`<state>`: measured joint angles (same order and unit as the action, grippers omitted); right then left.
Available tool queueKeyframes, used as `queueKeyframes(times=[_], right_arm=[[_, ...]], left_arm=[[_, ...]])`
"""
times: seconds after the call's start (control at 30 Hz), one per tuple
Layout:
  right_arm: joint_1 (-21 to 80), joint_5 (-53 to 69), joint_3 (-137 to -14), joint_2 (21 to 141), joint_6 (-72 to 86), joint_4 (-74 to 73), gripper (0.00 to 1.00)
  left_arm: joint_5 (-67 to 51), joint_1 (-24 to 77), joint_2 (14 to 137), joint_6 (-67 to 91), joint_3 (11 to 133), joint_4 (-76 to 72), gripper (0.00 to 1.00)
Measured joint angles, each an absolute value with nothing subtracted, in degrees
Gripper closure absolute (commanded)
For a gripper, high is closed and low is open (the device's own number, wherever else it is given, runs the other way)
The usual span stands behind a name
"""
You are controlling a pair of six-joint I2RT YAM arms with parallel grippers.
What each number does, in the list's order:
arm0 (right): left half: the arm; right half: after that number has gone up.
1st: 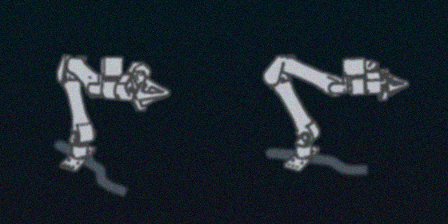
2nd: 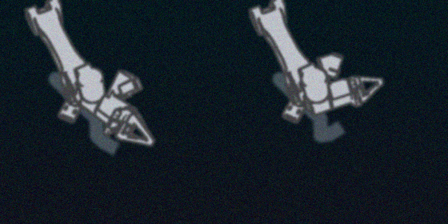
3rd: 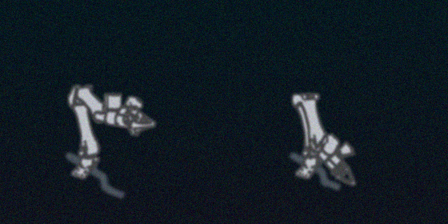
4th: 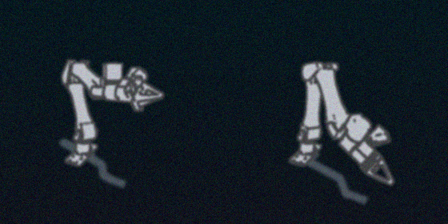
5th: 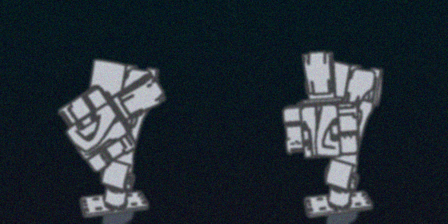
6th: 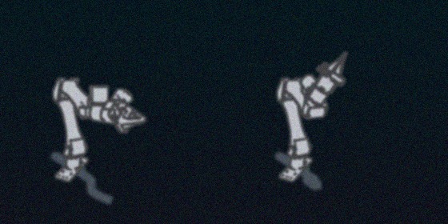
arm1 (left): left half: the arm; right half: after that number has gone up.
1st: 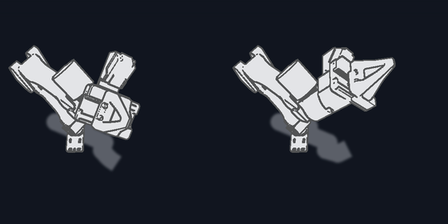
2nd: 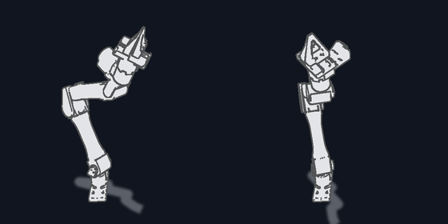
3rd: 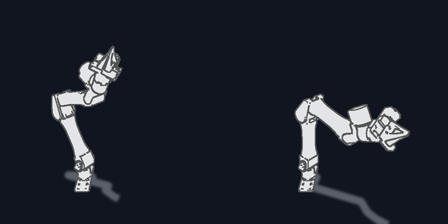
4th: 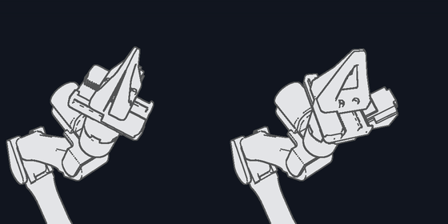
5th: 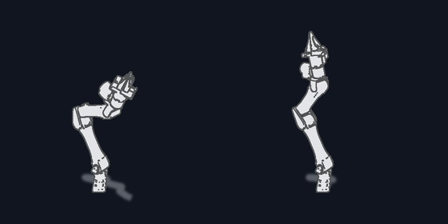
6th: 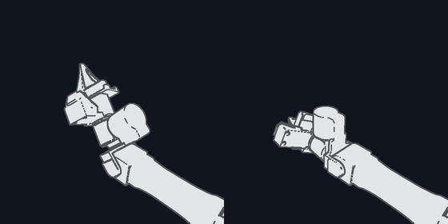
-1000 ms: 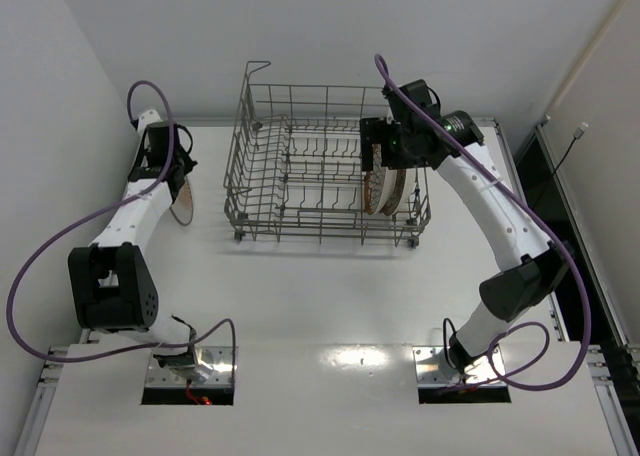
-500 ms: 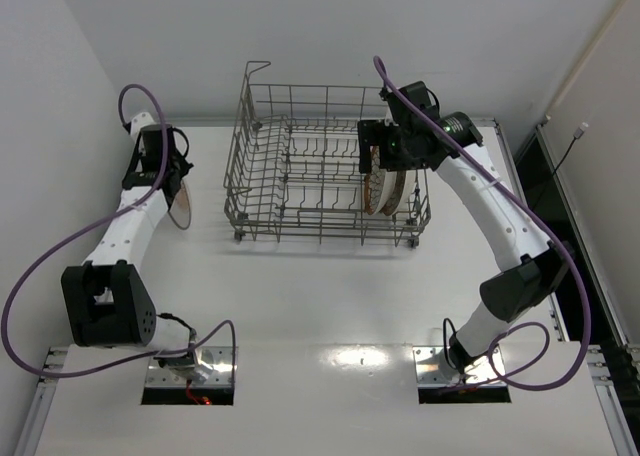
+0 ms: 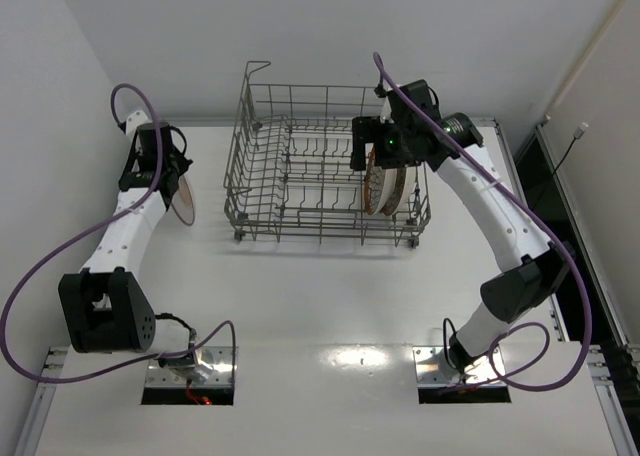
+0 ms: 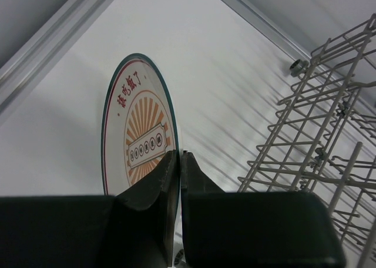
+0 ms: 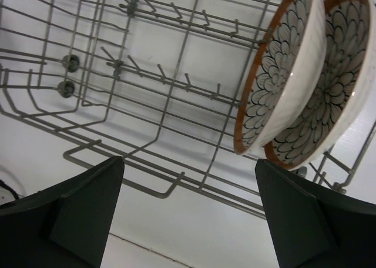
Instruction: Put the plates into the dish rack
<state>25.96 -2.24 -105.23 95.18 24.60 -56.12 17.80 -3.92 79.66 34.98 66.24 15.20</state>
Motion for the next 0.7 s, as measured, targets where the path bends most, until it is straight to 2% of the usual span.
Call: queueKeyframes(times=[0.7], right_arm=[[26.0,4.8,-101.7,93.9,24.4,-51.2,0.09]], left_arm=[[13.5,-3.9,78.2,37.1,77.3,18.4,1.0]])
